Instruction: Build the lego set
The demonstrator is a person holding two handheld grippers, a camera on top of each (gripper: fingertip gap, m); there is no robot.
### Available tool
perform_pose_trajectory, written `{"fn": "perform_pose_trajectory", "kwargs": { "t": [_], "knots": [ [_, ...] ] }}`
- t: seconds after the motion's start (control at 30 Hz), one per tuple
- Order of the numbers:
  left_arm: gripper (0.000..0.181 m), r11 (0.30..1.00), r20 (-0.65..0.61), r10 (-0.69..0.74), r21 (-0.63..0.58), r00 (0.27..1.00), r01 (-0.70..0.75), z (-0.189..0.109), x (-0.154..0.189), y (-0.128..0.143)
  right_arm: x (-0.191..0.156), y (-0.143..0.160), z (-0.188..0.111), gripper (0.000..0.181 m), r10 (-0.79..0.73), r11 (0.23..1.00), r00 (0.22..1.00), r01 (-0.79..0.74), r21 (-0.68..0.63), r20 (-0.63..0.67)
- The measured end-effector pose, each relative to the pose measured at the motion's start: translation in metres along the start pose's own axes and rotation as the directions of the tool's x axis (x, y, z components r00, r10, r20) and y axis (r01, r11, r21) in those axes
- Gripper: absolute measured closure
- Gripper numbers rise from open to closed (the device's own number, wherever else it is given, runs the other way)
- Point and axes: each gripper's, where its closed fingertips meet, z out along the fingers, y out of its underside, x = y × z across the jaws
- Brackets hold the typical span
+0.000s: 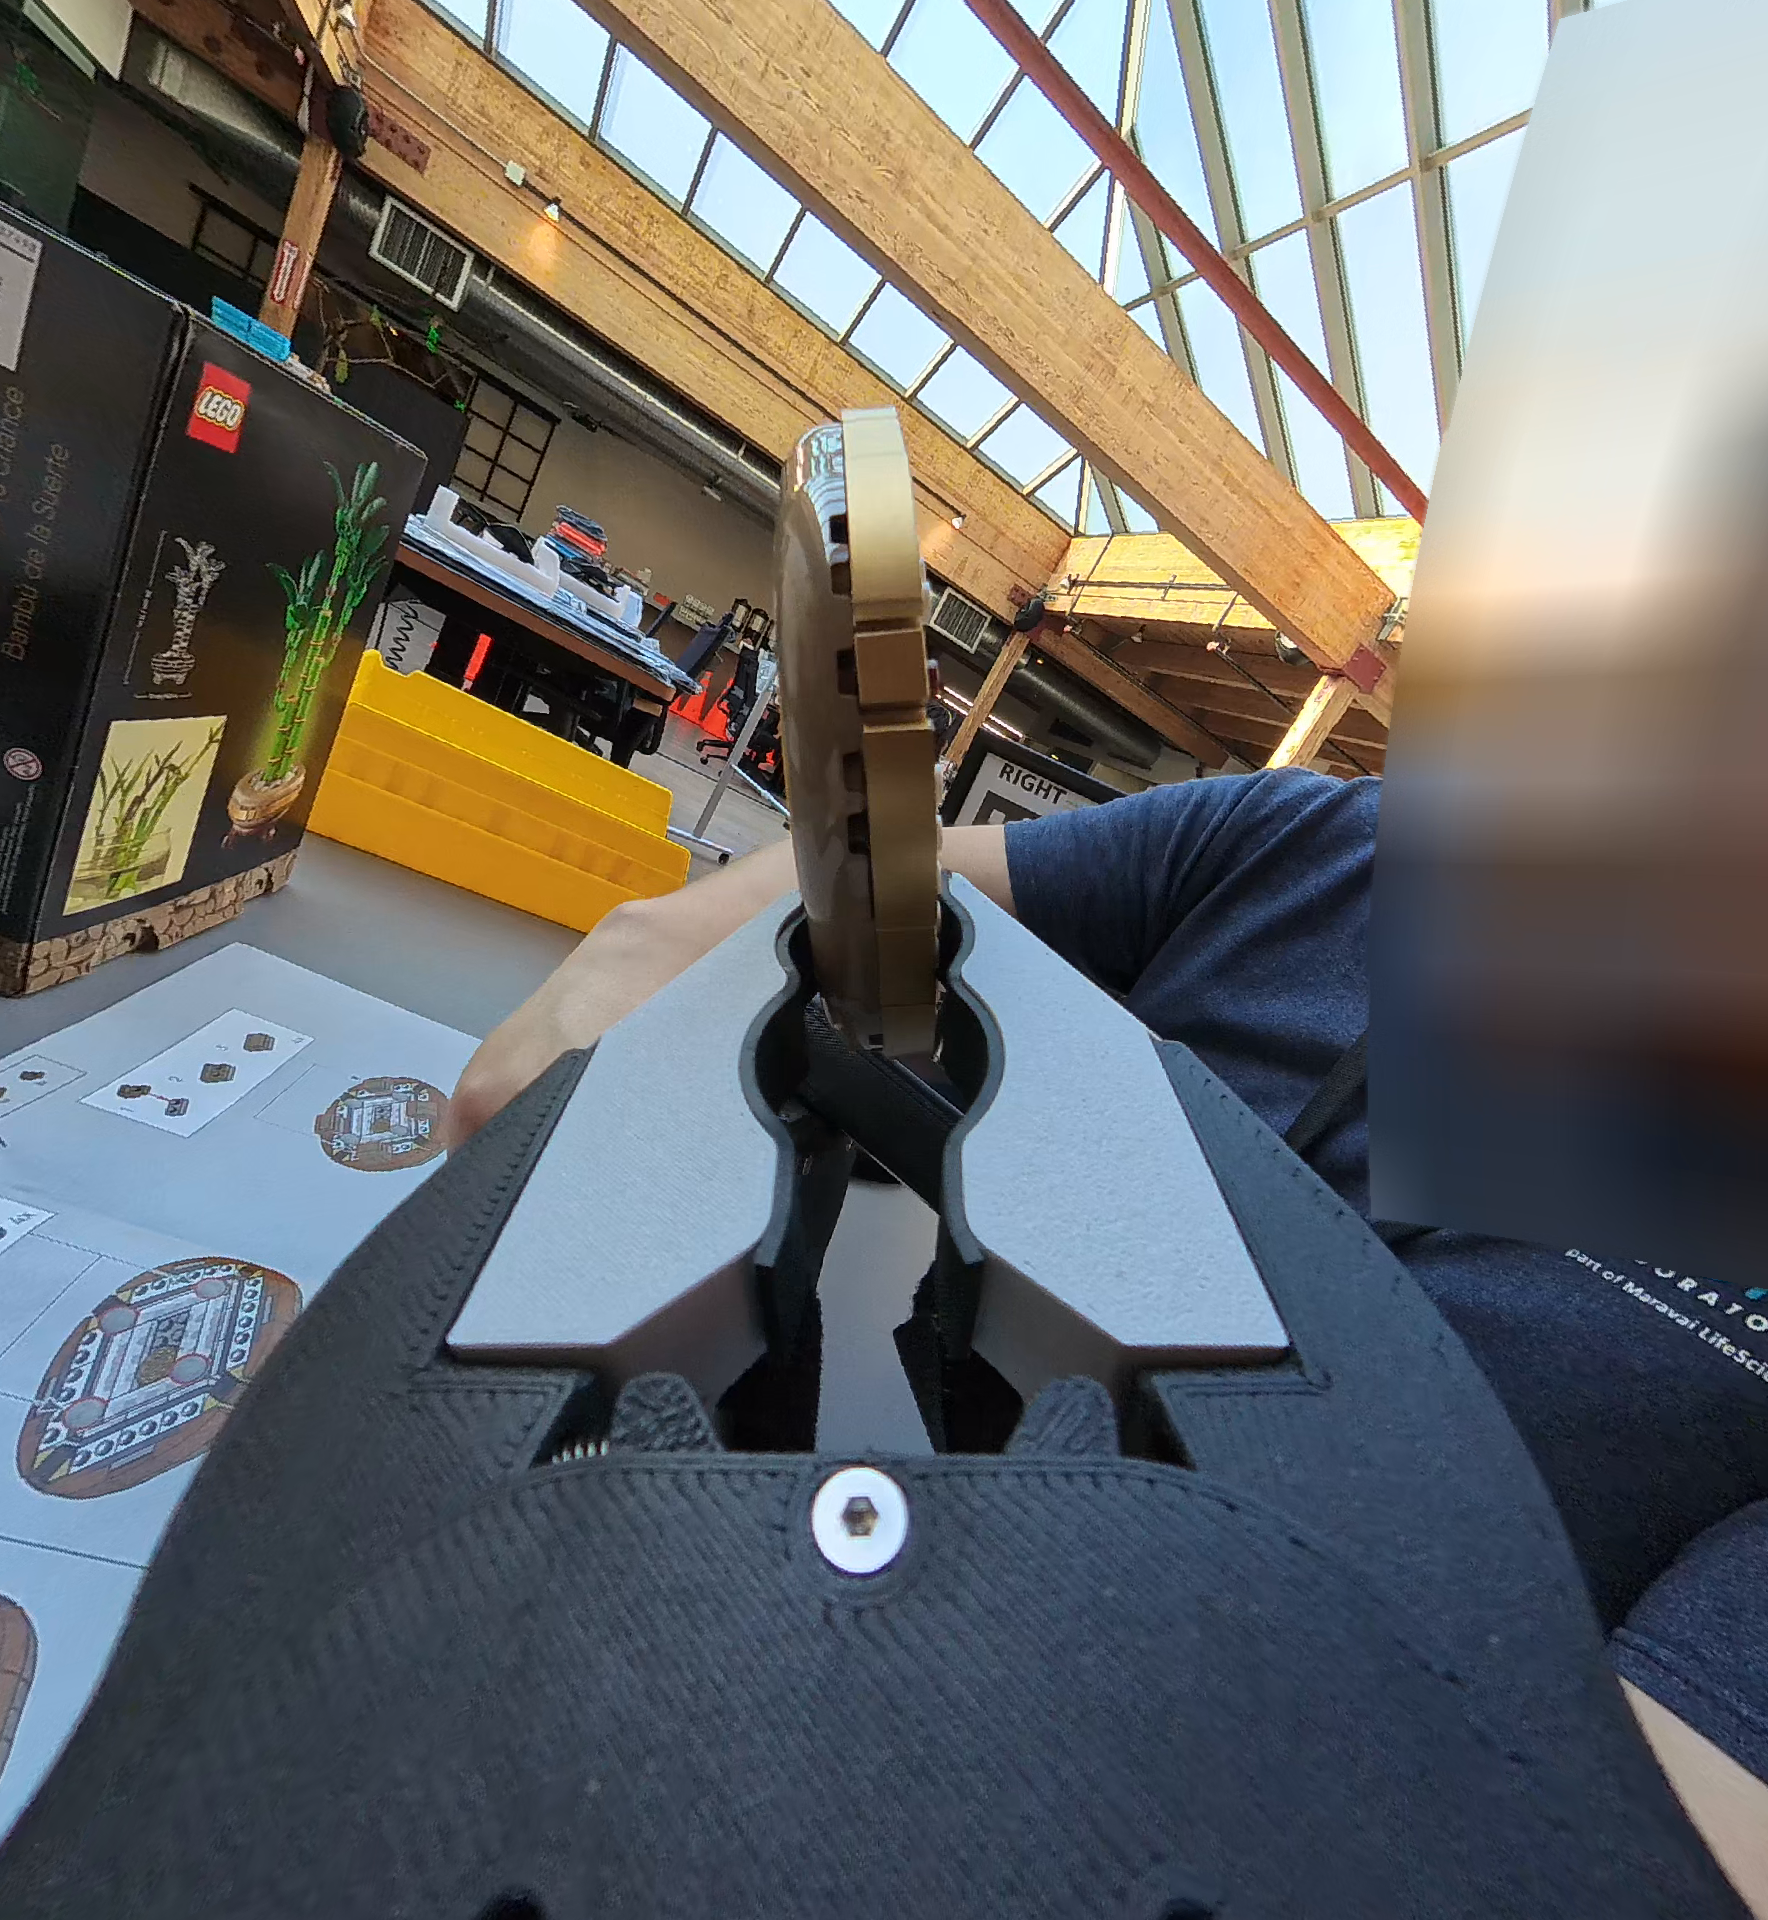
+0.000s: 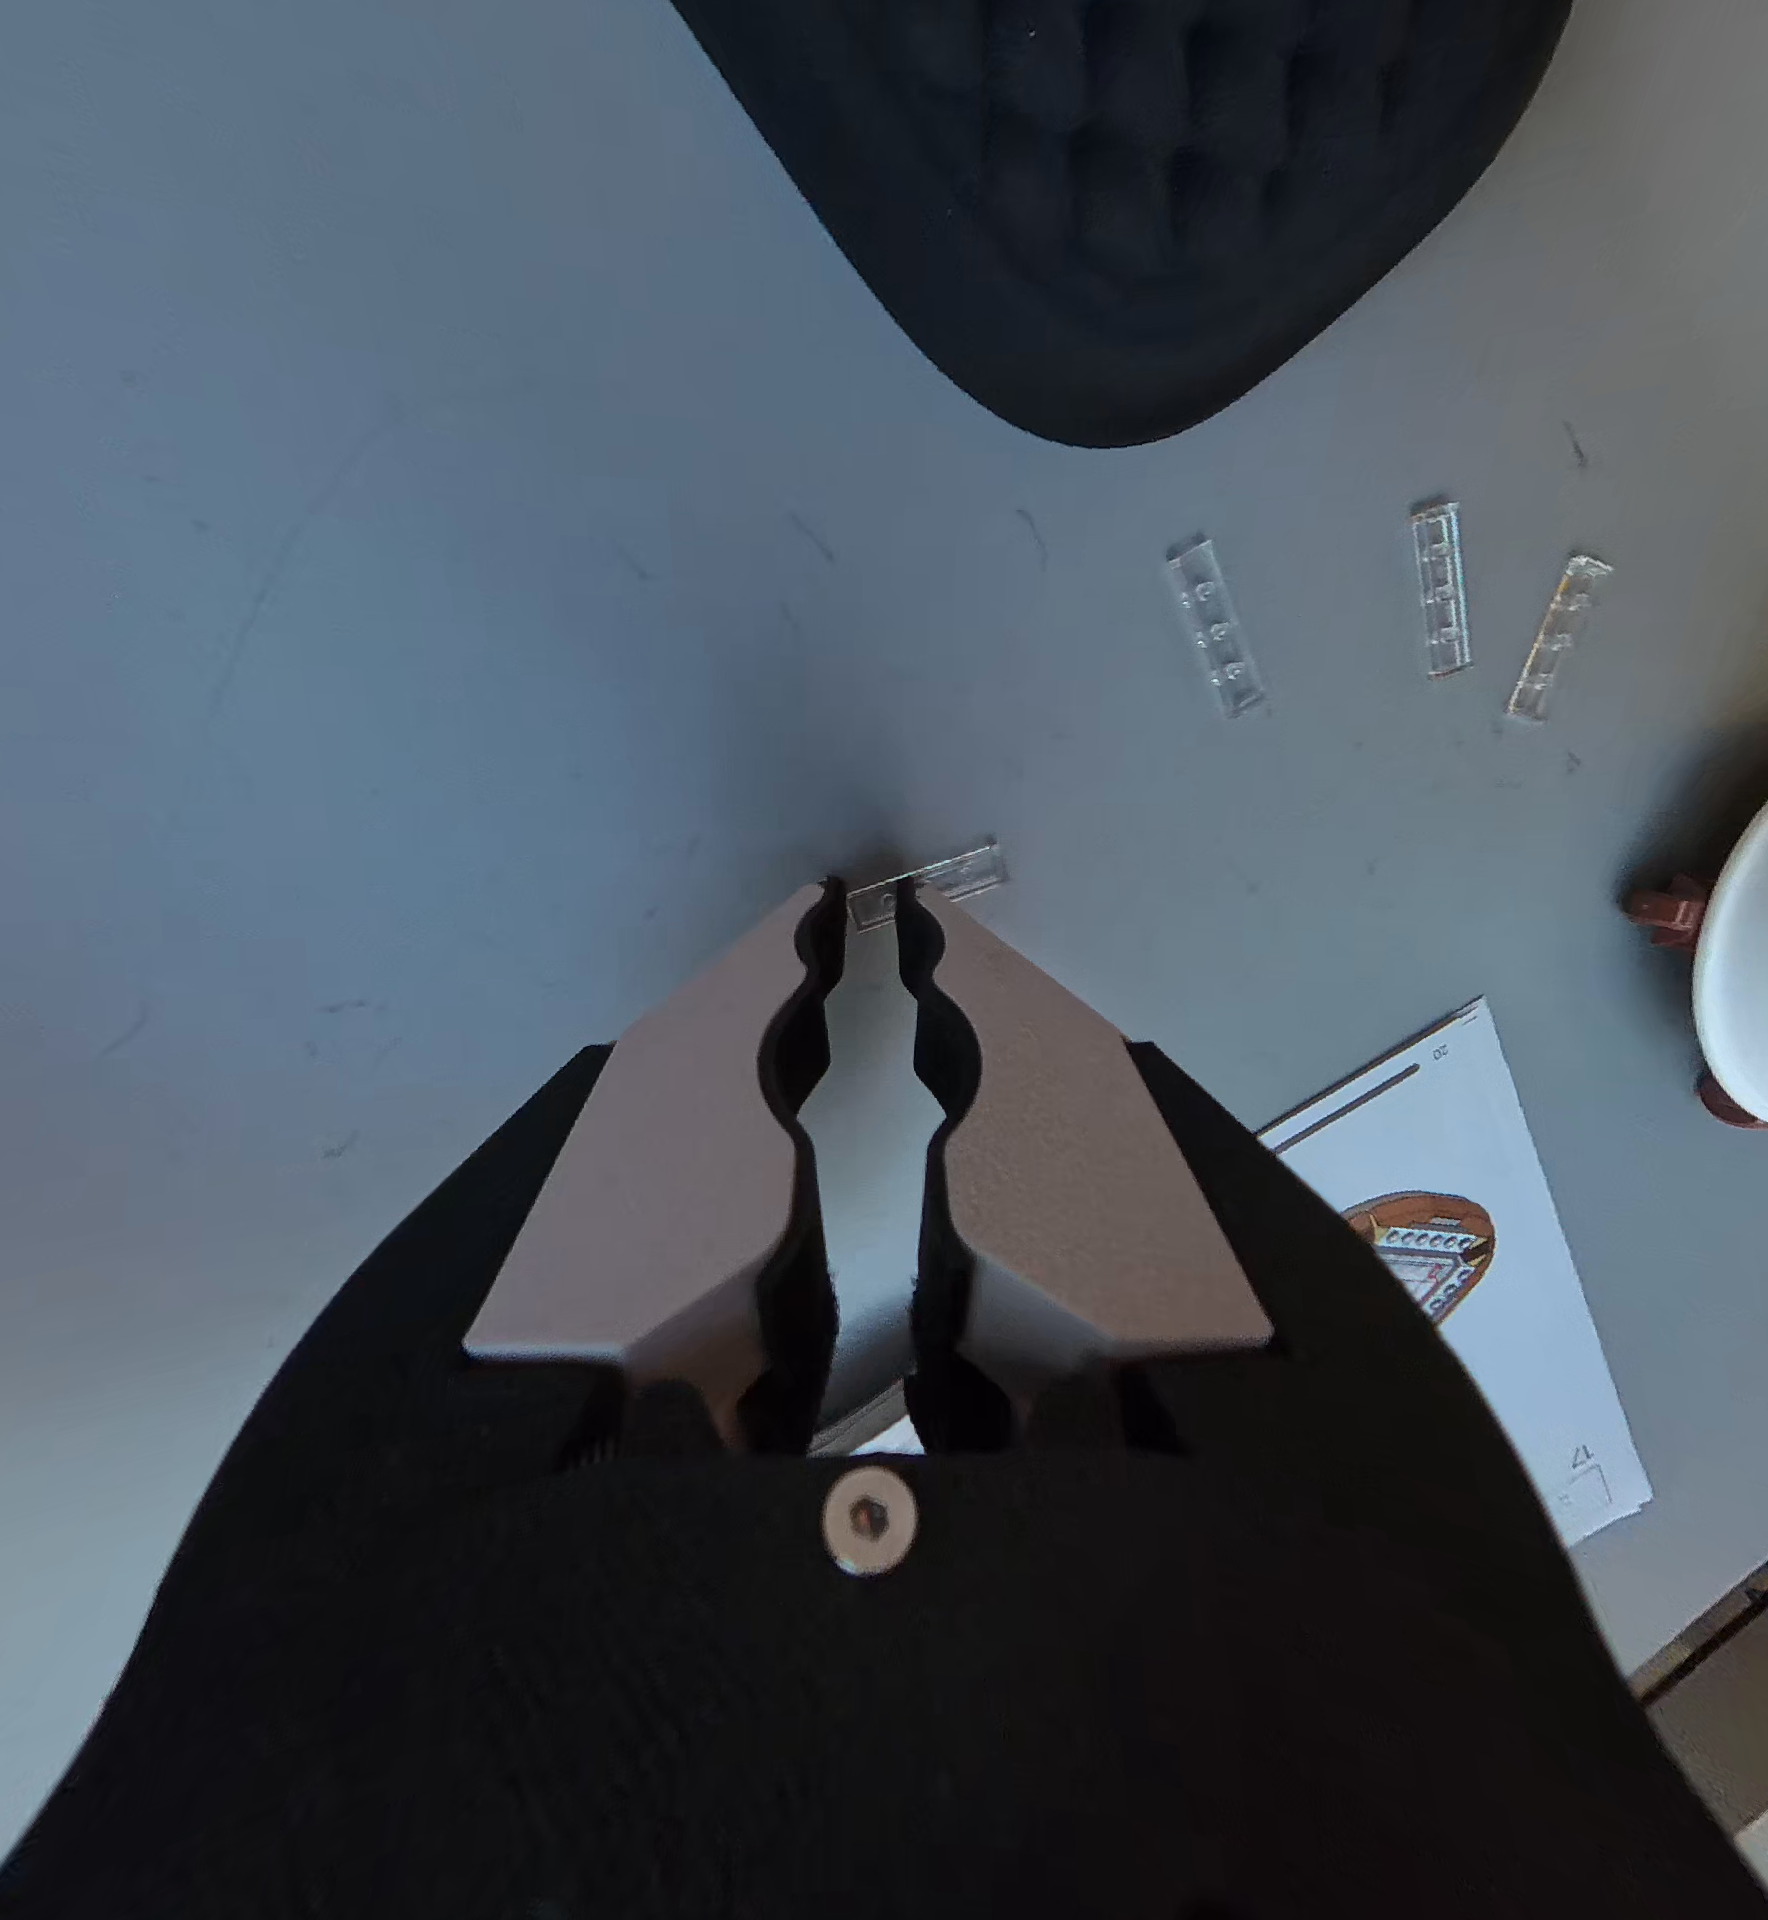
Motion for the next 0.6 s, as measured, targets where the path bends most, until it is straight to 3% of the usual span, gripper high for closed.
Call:
{"fn": "perform_pose_trajectory", "kwargs": {
  "t": [0.17,0.3,0.37,0.47,0.53,0.6],
  "knots": [
    [0.163,1.0,-0.005,-0.004,-0.006,1.0,0.004,0.001,0.0,0.001,-0.002,-0.006,-0.001,0.173,0.182,0.977,0.983,-0.181,0.112,0.001],
    [0.163,1.0,-0.008,-0.002,-0.01,1.0,0.002,0.002,0.001,0.001,-0.007,-0.022,-0.01,0.173,0.442,0.847,0.892,-0.449,0.284,0.091],
    [0.163,1.0,-0.013,-0.004,-0.011,1.0,0.004,0.002,0.002,0.002,-0.01,-0.028,-0.016,0.173,0.597,0.706,0.778,-0.626,0.331,0.198],
    [0.163,1.0,-0.013,-0.006,-0.016,1.0,0.006,0.003,0.001,0.003,-0.022,-0.042,-0.03,0.173,0.73,0.405,0.511,-0.858,0.315,0.454],
    [0.163,1.0,-0.016,-0.01,-0.016,1.0,0.01,0.004,0.001,0.003,-0.033,-0.052,-0.039,0.173,0.727,0.186,0.293,-0.955,0.233,0.62],
    [0.163,1.0,-0.021,-0.012,-0.018,1.0,0.011,0.005,0.001,0.004,-0.041,-0.063,-0.051,0.173,0.619,-0.011,0.093,-0.992,0.127,0.78]
  ]
}}
